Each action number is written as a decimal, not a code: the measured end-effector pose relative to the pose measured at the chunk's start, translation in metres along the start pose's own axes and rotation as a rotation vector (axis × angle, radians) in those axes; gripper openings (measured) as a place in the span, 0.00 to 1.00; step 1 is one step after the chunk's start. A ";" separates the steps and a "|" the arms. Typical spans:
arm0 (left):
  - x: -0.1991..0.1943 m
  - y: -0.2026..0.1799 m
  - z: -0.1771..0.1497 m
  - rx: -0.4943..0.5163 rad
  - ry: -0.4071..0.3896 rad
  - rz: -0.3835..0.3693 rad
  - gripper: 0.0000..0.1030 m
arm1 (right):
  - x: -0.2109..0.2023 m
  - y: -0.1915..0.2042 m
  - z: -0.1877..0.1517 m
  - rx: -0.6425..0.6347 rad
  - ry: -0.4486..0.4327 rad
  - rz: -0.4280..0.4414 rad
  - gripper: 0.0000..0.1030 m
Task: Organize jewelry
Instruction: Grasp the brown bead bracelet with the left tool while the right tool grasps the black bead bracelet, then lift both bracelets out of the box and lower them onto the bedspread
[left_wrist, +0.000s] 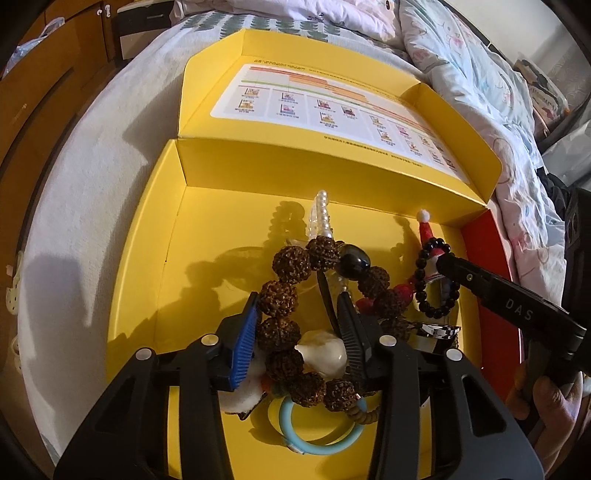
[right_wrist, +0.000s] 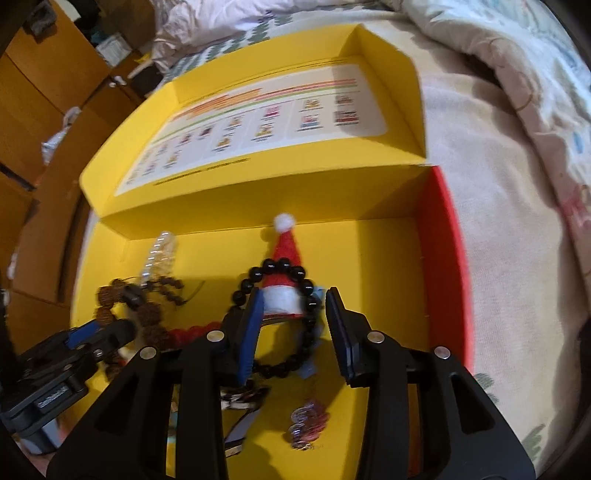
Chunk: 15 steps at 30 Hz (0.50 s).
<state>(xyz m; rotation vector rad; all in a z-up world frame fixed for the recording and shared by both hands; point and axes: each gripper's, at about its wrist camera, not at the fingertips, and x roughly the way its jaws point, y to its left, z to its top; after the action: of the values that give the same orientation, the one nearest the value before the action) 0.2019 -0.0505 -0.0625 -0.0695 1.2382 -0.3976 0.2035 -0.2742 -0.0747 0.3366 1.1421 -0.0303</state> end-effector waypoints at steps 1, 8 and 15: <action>0.001 0.001 0.000 -0.001 0.001 -0.002 0.41 | 0.001 -0.001 0.000 0.007 0.004 0.012 0.38; 0.004 0.003 0.001 -0.013 0.010 -0.020 0.39 | 0.001 -0.012 0.000 0.057 0.003 0.052 0.27; 0.002 0.002 -0.002 -0.015 0.014 -0.049 0.24 | -0.005 -0.011 -0.001 0.068 -0.011 0.110 0.11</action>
<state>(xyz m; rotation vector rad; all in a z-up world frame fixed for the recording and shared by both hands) 0.2012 -0.0491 -0.0654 -0.1103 1.2550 -0.4319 0.1987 -0.2853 -0.0731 0.4590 1.1118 0.0257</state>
